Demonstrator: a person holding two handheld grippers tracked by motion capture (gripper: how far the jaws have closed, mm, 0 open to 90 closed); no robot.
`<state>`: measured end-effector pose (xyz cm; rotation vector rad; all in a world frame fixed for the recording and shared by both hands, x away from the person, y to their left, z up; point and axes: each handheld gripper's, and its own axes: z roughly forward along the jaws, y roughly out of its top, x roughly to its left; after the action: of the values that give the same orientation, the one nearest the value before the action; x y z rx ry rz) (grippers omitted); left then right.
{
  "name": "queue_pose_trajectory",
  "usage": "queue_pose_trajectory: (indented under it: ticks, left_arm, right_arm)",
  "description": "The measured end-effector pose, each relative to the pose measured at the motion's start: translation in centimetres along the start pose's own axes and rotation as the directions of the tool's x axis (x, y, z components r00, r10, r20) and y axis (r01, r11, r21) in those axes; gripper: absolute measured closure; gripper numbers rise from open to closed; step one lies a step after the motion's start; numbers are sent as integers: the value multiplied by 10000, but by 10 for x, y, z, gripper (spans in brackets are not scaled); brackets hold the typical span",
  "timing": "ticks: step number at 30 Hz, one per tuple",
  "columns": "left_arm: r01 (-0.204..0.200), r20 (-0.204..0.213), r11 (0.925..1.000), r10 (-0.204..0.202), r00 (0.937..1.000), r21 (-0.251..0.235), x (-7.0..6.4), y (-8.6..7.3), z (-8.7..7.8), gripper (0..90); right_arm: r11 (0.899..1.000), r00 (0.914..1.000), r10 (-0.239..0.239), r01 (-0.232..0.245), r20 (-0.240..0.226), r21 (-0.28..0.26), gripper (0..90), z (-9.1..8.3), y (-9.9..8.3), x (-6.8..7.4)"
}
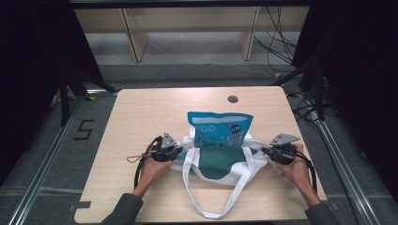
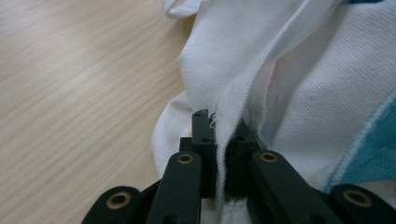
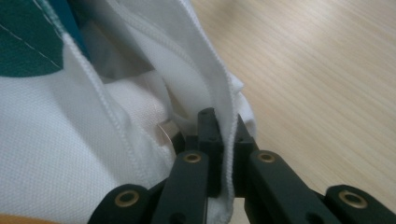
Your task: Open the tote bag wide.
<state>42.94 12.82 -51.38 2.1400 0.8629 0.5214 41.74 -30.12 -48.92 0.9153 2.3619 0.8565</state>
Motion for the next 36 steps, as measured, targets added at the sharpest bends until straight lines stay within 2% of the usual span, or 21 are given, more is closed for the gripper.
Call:
queue_pose_trajectory:
  ticks: [5, 6, 7, 8, 9, 10, 12, 16, 17, 19, 20, 22, 27, 28, 29, 30, 31, 32, 33, 34, 36]
  left_arm:
    - [212, -97, 9998, -212, 9997, -4, 2, 2, -4, 759]
    - [401, -24, 9992, -401, 9992, -21, 4, 3, -8, 731]
    - [401, -24, 9992, -401, 9992, -21, 4, 3, -8, 703]
    - [658, -75, 9978, -659, 9978, -113, 6, 4, -14, 661]
    - [658, -75, 9978, -659, 9978, -113, 6, 4, -14, 623]
    - [921, -167, 9954, -926, 9956, -269, 8, 6, -22, 566]
    - [1012, -114, 9936, -1019, 9947, -502, 11, 10, -30, 548]
    - [1412, -39, 9848, -1423, 9898, -1010, 10, 21, -44, 495]
    - [1463, 14, 9828, -1471, 9891, -1125, 9, 24, -49, 475]
    - [1361, 10, 9824, -1371, 9906, -1276, 8, 28, -57, 468]
    - [1378, -41, 9771, -1403, 9901, -1618, 6, 33, -65, 469]
    - [1407, -31, 9740, -1435, 9896, -1775, 6, 37, -72, 469]
    - [1397, 125, 9741, -1397, 9901, -1776, 9, 45, -69, 476]
    - [1325, 473, 9793, -1266, 9908, -1531, 9, 48, -63, 473]
    - [1325, 473, 9793, -1266, 9908, -1531, 9, 48, -63, 474]
    - [1042, 417, 9861, -996, 9942, -1294, 10, 52, -58, 474]
    - [1277, 442, 9813, -1225, 9915, -1441, 8, 54, -53, 475]
    - [1126, 750, 9846, -1032, 9918, -1336, 9, 59, -47, 479]
    - [1357, 901, 9796, -1233, 9883, -1480, 8, 61, -43, 479]
    - [1370, 990, 9790, -1229, 9875, -1509, 7, 63, -41, 484]
    - [1058, 1218, 9860, -902, 9885, -1290, 8, 65, -39, 502]
  right_arm:
    - [9965, 9965, 831, -832, 82, 108, 826, -5, 2, 1]
    - [9911, 9895, 1325, -1328, 585, 16, 643, -12, 6, -4]
    - [9874, 9849, 1579, -1575, 706, -120, 615, -17, 8, -6]
    - [9822, 9813, 1790, -1741, 710, -712, 600, -24, 12, -12]
    - [9822, 9813, 1790, -1741, 710, -712, 600, -24, 12, -12]
    - [9624, 9697, 2401, -2317, 452, -1415, 574, -43, 21, -14]
    - [9627, 9763, 2127, -2025, 390, -1791, 573, -55, 29, -13]
    - [9539, 9747, 2237, -2181, 40, -2061, 563, -69, 40, -2]
    - [9480, 9798, 1997, -1952, -75, -2513, 555, -80, 47, 1]
    - [9415, 9755, 2183, -2178, -271, -2573, 548, -83, 49, 4]
    - [9400, 9831, 1765, -1828, -481, -2881, 546, -91, 53, 5]
    - [9277, 9742, 1849, -2164, -1293, -3041, 541, -95, 58, 14]
    - [9463, 9715, 937, -1548, -2176, -2838, 517, -90, 72, 37]
    - [9518, 9661, 687, -1383, -2490, -2739, 499, -84, 78, 47]
    - [9518, 9661, 687, -1383, -2490, -2739, 499, -84, 78, 47]
    - [9543, 9625, 589, -1321, -2649, -2679, 498, -81, 80, 51]
    - [9546, 9619, 228, -1018, -2723, -2798, 490, -74, 84, 56]
    - [9624, 9598, 116, -868, -2804, -2575, 479, -66, 89, 62]
    - [9657, 9549, 240, -987, -2959, -2401, 478, -64, 91, 66]
    - [9620, 9586, -170, -618, -2842, -2661, 479, -60, 93, 66]
    - [9730, 9465, -64, -685, -3226, -2203, 498, -58, 95, 71]
